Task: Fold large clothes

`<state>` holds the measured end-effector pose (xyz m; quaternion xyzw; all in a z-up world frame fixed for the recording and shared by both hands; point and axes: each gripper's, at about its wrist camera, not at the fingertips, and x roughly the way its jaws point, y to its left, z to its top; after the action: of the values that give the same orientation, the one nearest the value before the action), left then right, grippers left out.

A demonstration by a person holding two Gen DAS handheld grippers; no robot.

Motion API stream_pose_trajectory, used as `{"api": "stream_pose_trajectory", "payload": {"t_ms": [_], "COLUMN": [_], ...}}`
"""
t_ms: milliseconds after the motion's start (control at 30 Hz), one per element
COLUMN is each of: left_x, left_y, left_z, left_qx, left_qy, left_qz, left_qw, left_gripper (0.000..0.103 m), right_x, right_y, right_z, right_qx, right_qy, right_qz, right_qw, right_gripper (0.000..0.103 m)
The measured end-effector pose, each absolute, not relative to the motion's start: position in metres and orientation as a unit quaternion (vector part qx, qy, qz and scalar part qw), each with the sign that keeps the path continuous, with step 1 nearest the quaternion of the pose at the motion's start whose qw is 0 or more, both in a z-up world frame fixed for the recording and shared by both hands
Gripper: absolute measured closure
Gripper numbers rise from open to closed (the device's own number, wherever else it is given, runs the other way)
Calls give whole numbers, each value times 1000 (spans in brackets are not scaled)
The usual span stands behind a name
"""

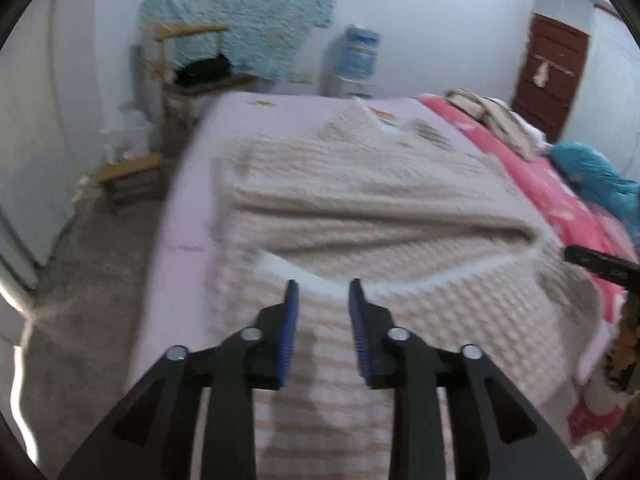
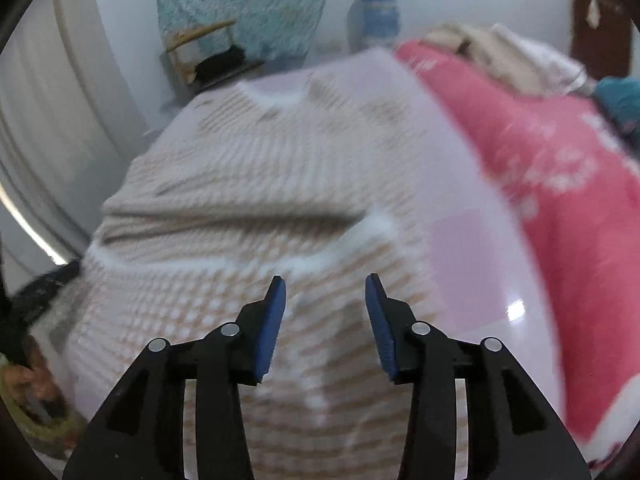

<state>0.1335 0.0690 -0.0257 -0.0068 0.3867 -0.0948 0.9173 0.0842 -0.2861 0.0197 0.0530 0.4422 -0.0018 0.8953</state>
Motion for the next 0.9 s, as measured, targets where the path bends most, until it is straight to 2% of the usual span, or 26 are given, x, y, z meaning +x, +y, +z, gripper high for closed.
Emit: {"api": "stream_pose_trajectory", "payload": {"t_ms": [33,200,233,267,300,333,367,433,667,900], "left_x": [140,160,162,164,166,166,166,161,167,201], "left_y": [72,73,72,71,72,74,76,77,83,87], "left_z": [-28,-44,-48,-53,-55,-57,-58,-50,4,-49], "left_qx": [0,26,33,36,35,34,30,25,27,18], "left_qy": [392,421,428,435,438,441,442,431,334,387], "left_qz": [-86,-71,-68,-64,-62,-61,-62,-65,-57,-36], "left_qw": [916,904,901,897,896,895,894,900,940,921], "left_gripper": [67,67,67,68,80,90,90,93,93,92], "right_x": [87,107,107,109,107,106,105,100,116,164], "right_y": [-290,-297,-296,-295,-295,-294,-294,-295,-295,-304], "right_z": [18,-2,-5,-10,-12,-13,-12,1,54,-16], "right_qx": [44,28,24,24,28,29,31,42,39,56], "right_qy": [443,466,472,479,485,486,482,461,385,443], "right_qz": [-11,-23,-24,-23,-19,-21,-22,-25,-24,-18], "right_qw": [895,884,881,877,874,873,875,886,922,895], "right_gripper": [60,60,62,72,85,88,97,98,98,96]}}
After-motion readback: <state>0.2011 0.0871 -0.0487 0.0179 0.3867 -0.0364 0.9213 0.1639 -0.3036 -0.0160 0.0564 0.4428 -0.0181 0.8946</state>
